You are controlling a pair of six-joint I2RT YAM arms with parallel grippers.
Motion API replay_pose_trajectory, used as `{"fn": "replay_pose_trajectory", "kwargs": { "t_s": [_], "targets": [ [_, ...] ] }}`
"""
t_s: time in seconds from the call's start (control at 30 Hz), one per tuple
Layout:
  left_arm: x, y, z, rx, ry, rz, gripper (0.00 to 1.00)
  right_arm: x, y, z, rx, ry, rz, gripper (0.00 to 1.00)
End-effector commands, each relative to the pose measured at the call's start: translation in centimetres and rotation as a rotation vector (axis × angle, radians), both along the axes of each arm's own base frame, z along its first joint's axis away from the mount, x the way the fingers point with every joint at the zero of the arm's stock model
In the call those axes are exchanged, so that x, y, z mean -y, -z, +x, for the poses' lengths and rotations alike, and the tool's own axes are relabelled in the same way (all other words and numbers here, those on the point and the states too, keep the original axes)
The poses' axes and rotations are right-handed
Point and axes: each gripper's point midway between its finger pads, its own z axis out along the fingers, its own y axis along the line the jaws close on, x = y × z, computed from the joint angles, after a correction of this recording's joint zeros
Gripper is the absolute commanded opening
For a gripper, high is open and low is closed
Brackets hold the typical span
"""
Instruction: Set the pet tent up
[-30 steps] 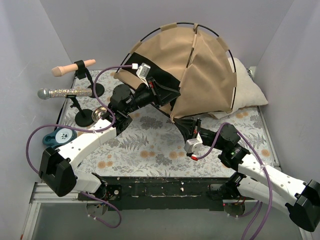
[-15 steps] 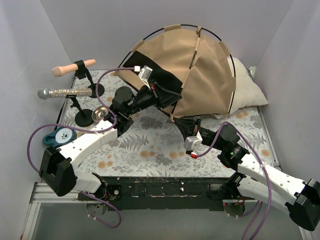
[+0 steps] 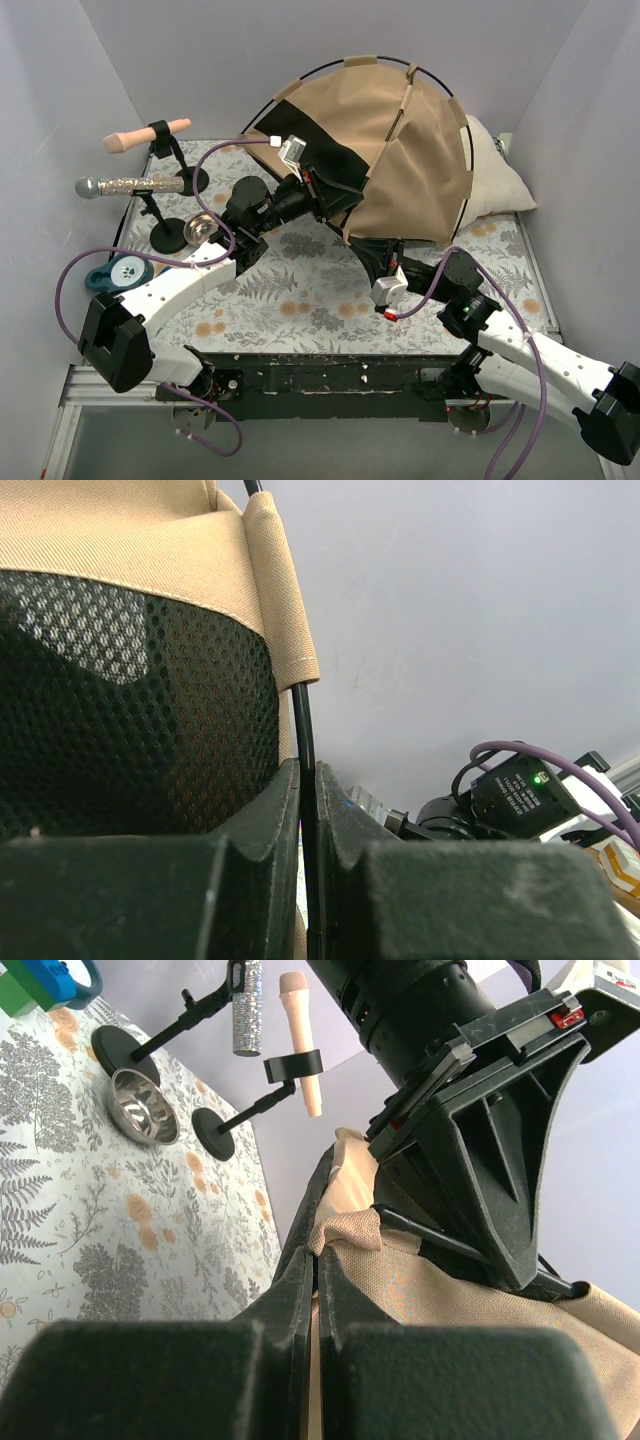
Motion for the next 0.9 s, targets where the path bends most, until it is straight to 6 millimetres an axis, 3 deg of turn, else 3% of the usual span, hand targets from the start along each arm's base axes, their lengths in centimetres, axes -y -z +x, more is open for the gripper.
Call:
{"fn": "replay_pose_trajectory", "kwargs": {
  "t_s": [0.0, 0.3, 0.6, 0.87],
  "targets": [
    [-0.6, -1.2, 1.9, 0.052, -0.091, -0.017, 0.0, 0.0, -2.3, -1.8, 0.108, -0.059, 0.054, 0.01],
    [0.1, -1.4, 1.0, 0.044, -0.05, -0.027, 0.0, -0.1, -2.0, -1.7, 0.098, -0.055, 0.046, 0.01],
    [1.4, -0.3, -0.7, 0.019, -0.006, -0.016, 0.0, 0.0, -2.2, -1.6, 0.093, -0.043, 0.051, 0.01],
    [1.4, 0.3, -0.1, 0.016, -0.033, -0.003, 0.0, 0.3, -1.9, -2.1, 0.089, -0.05, 0.048, 0.01]
  ]
}}
